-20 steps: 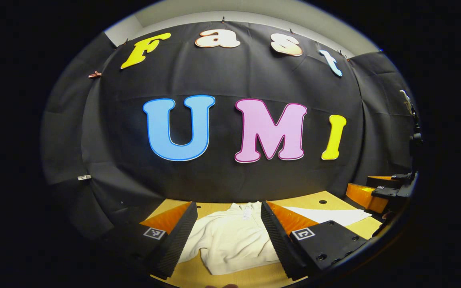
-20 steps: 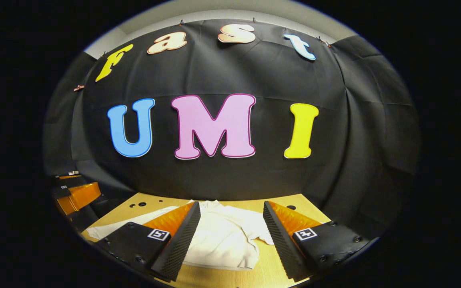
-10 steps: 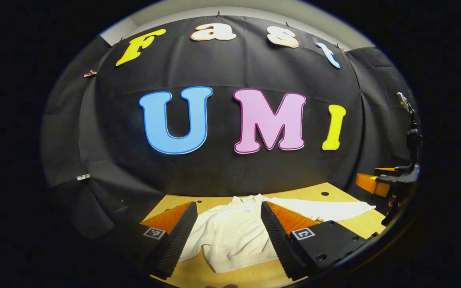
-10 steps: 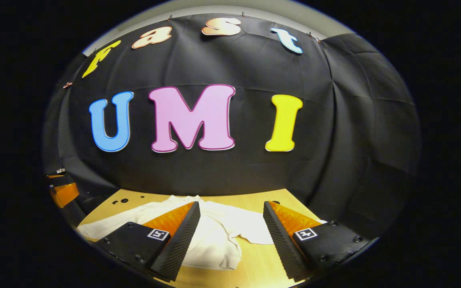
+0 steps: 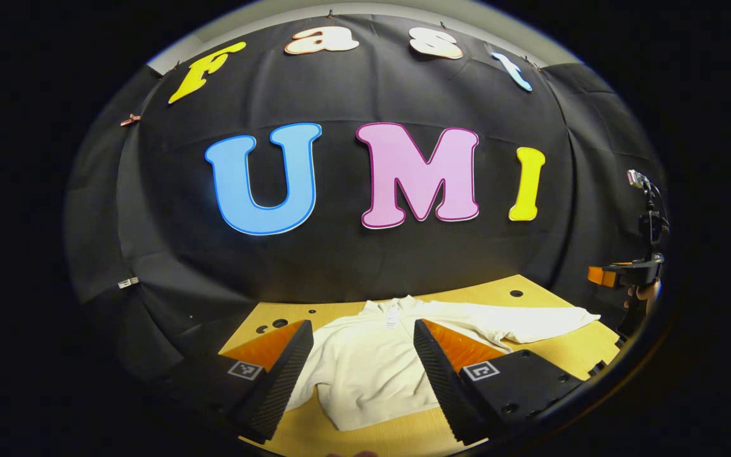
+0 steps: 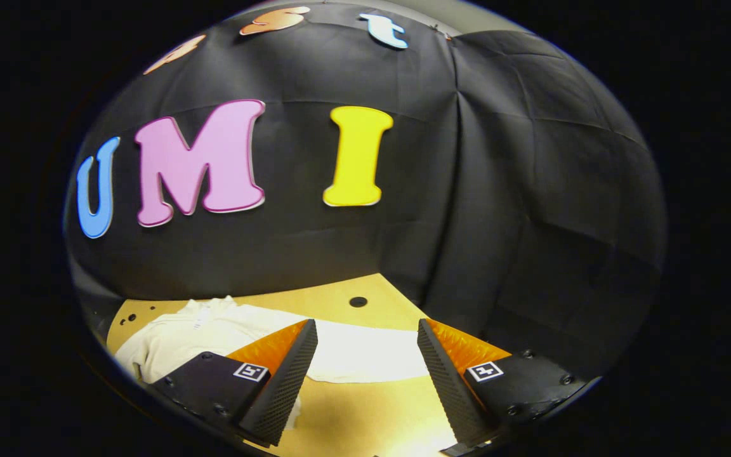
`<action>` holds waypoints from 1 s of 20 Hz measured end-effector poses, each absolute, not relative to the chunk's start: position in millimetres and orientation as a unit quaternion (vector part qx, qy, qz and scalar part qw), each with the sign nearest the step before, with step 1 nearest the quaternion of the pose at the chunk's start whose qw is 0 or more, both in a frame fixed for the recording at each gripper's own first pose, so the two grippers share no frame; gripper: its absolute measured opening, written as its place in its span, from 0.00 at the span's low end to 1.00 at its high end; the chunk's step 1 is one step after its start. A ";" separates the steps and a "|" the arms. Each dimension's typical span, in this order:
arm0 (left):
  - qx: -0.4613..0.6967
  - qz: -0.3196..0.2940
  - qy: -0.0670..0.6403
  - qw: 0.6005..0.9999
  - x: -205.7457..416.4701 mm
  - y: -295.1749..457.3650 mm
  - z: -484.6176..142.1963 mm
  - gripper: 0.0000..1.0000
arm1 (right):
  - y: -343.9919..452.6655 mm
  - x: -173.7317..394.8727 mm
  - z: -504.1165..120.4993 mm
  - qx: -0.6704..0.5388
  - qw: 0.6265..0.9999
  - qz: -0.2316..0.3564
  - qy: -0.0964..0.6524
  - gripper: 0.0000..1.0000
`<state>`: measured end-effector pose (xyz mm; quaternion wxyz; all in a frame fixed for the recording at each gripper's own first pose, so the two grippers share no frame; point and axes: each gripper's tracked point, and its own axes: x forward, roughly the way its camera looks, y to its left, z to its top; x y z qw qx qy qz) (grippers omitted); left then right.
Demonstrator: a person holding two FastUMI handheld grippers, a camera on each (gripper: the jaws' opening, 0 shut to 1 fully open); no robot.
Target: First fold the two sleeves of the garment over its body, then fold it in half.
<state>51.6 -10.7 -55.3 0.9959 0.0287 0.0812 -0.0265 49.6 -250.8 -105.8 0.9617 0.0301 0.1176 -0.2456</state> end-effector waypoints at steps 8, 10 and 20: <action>0.021 -0.010 0.107 0.994 53.3 -29.8 -66.8 0.97 | -347.0 56.6 -163.9 0.004 0.939 -0.290 0.188 0.98; 0.029 -0.008 0.119 0.992 53.7 -37.4 -73.9 0.97 | -361.1 58.5 -179.3 0.015 0.934 -0.296 0.200 0.98; 0.042 0.011 0.147 0.988 66.4 -51.0 -89.9 0.97 | -434.3 76.9 -289.8 0.062 0.906 -0.293 0.299 0.98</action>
